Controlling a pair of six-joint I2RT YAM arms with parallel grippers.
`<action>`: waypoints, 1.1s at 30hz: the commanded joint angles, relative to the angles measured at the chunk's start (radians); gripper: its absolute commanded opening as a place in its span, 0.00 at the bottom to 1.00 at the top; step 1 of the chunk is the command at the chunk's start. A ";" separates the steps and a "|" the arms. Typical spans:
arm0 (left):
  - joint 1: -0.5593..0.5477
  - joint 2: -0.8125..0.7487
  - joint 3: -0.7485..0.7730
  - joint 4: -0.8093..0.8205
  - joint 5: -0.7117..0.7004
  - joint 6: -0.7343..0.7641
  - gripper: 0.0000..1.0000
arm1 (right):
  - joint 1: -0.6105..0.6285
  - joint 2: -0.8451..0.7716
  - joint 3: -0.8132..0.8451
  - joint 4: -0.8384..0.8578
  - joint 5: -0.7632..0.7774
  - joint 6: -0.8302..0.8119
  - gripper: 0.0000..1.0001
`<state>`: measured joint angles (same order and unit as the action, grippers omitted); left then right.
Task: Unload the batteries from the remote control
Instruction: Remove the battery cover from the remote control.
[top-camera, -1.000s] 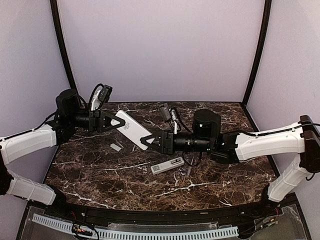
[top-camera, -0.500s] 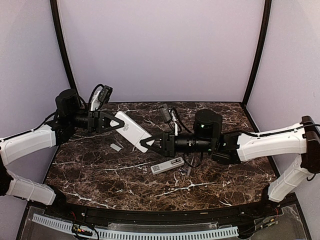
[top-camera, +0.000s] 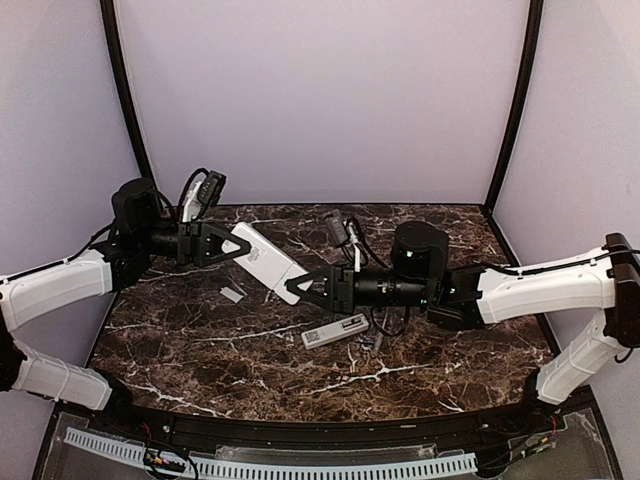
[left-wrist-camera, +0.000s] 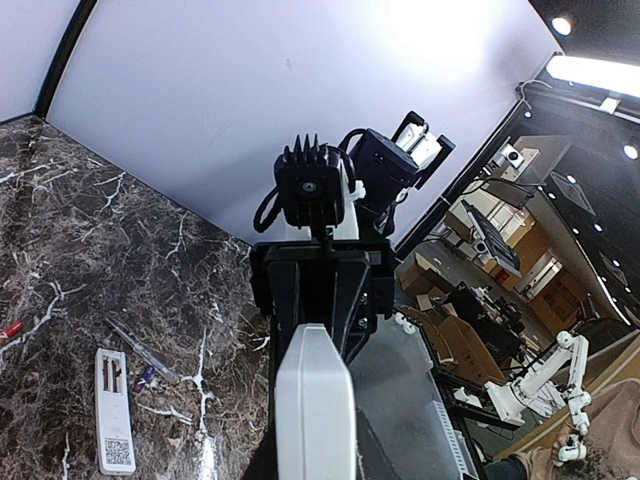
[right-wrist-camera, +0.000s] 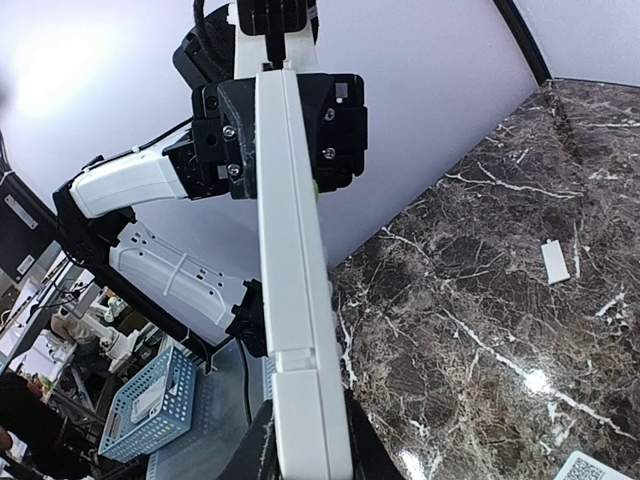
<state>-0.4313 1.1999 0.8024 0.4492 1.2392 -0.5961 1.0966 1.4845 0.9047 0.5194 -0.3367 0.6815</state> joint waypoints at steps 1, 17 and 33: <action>0.023 -0.028 0.006 0.060 0.029 -0.011 0.00 | -0.029 -0.014 -0.027 -0.056 0.037 0.030 0.22; 0.025 -0.039 0.016 0.008 0.015 0.027 0.00 | -0.029 -0.033 -0.054 -0.049 0.051 0.048 0.19; 0.026 -0.048 0.023 -0.029 0.004 0.056 0.00 | -0.030 -0.044 -0.064 -0.077 0.078 0.056 0.18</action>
<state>-0.4133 1.1999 0.8024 0.4171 1.2114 -0.5560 1.0794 1.4612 0.8673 0.5022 -0.3122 0.7341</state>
